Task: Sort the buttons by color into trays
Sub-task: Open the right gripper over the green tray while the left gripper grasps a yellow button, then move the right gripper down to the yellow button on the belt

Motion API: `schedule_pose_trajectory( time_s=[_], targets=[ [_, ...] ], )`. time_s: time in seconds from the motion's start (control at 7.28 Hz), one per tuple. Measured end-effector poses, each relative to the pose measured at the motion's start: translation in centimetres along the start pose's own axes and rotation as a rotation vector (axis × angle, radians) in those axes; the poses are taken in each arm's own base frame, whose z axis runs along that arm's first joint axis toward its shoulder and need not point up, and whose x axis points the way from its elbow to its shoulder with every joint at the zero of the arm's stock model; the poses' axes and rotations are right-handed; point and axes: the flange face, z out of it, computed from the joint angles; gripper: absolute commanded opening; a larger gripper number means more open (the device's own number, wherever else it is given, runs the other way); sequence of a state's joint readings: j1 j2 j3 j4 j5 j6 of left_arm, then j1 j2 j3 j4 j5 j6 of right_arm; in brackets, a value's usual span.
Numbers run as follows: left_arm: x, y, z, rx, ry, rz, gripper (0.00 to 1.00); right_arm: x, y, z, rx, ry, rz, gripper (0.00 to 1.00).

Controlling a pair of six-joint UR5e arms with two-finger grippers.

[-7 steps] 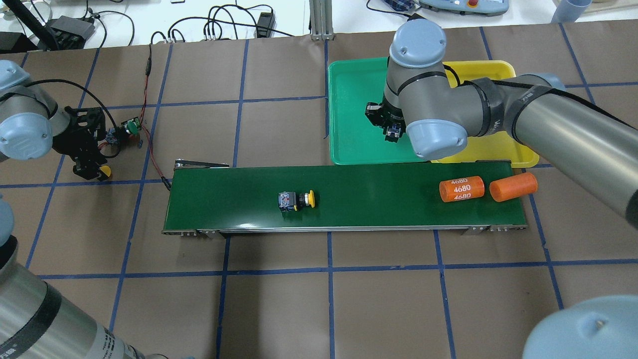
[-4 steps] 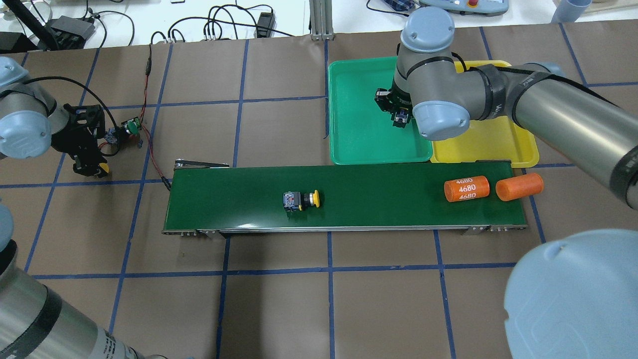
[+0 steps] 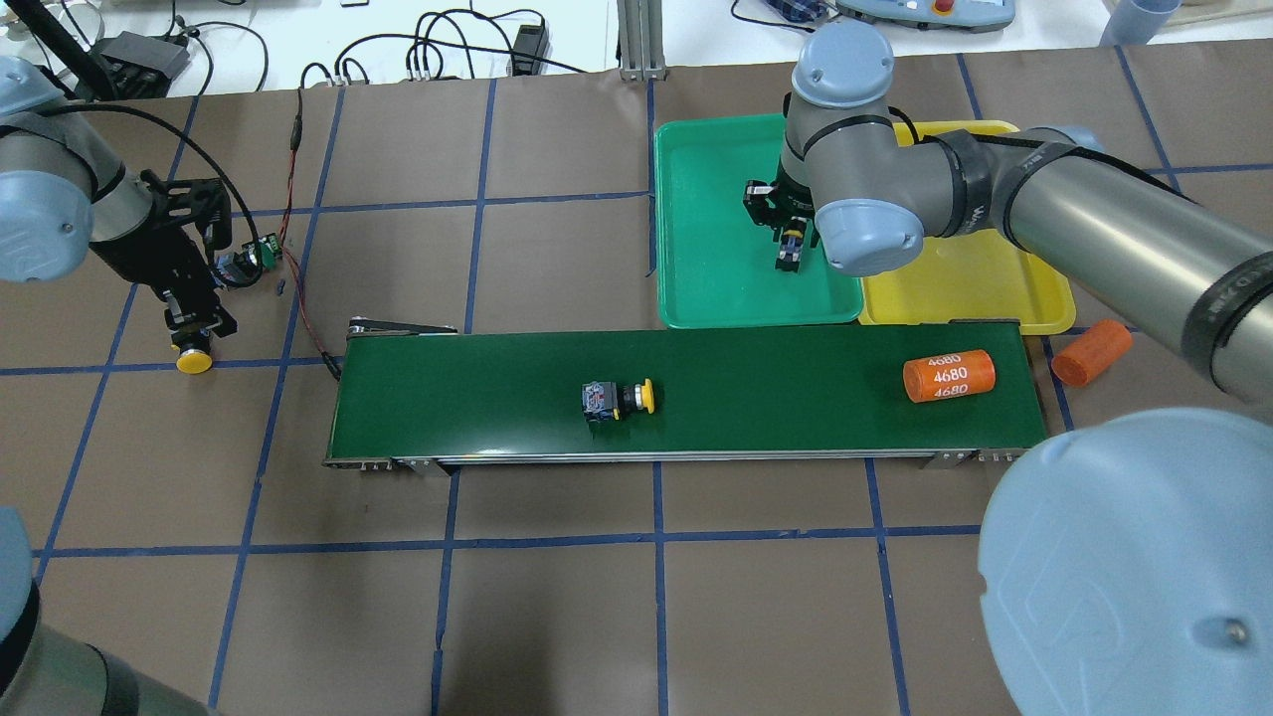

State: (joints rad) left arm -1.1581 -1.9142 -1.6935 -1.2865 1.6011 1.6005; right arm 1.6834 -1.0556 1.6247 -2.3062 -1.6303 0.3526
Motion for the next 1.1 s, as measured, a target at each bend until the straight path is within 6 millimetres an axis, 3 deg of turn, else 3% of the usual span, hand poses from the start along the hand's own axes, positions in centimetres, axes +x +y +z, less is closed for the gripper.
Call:
schedule_pose_trajectory(
  time_s=[0.14,0.27,0.69,0.82,1.1],
  targets=[
    [1.1,-1.0,-0.2,-0.006,0.001,-0.006,0.45,-0.1,0.1,-0.3,0.004,-0.003,-0.003,1.00],
    [1.2,-0.4,-0.2,-0.008,-0.001,-0.018,0.88,0.0,0.2,-0.8,0.008,-0.004,-0.001,1.00],
    [-1.9,7.5,0.8,0.026,-0.090,-0.186,0.92,0.6,2.5,-4.7,-0.012,-0.024,0.087,1.00],
    [-2.9,9.2,1.5,0.050,-0.132,-0.303,0.92,1.1,4.2,-6.4,-0.024,-0.035,0.191,1.00],
    [-4.6,10.1,3.2,0.120,-0.185,-0.642,0.92,1.1,7.7,-8.9,-0.062,-0.052,0.477,1.00]
  ],
)
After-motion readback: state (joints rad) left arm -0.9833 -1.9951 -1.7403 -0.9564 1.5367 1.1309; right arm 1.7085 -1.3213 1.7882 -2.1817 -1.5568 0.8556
